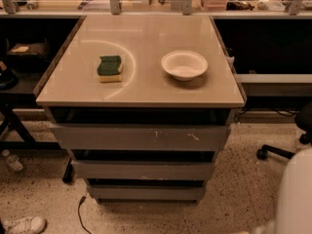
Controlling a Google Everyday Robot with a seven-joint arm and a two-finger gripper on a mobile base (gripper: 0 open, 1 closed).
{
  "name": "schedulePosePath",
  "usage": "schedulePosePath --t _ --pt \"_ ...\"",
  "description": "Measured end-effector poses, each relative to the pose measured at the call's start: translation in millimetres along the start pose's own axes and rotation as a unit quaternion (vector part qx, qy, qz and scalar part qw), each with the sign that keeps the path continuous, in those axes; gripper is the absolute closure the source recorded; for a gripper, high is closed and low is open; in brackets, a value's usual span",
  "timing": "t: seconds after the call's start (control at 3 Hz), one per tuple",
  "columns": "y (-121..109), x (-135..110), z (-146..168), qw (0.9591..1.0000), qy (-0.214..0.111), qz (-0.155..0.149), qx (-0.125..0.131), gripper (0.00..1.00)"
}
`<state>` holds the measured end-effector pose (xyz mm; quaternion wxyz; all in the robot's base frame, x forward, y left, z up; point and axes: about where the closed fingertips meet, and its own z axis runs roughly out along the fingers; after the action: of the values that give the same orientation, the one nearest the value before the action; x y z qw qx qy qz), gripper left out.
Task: Close bottom drawer
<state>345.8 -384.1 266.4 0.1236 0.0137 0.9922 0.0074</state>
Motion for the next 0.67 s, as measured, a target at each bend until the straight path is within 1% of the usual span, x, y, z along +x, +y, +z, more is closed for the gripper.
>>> schedulePosePath --t 0.33,0.67 --pt "-83 116 -60 0.9848 0.031 0.145 0.09 0.0" --pt "-140 243 -148 0.9286 0.039 0.311 0.198 0.0"
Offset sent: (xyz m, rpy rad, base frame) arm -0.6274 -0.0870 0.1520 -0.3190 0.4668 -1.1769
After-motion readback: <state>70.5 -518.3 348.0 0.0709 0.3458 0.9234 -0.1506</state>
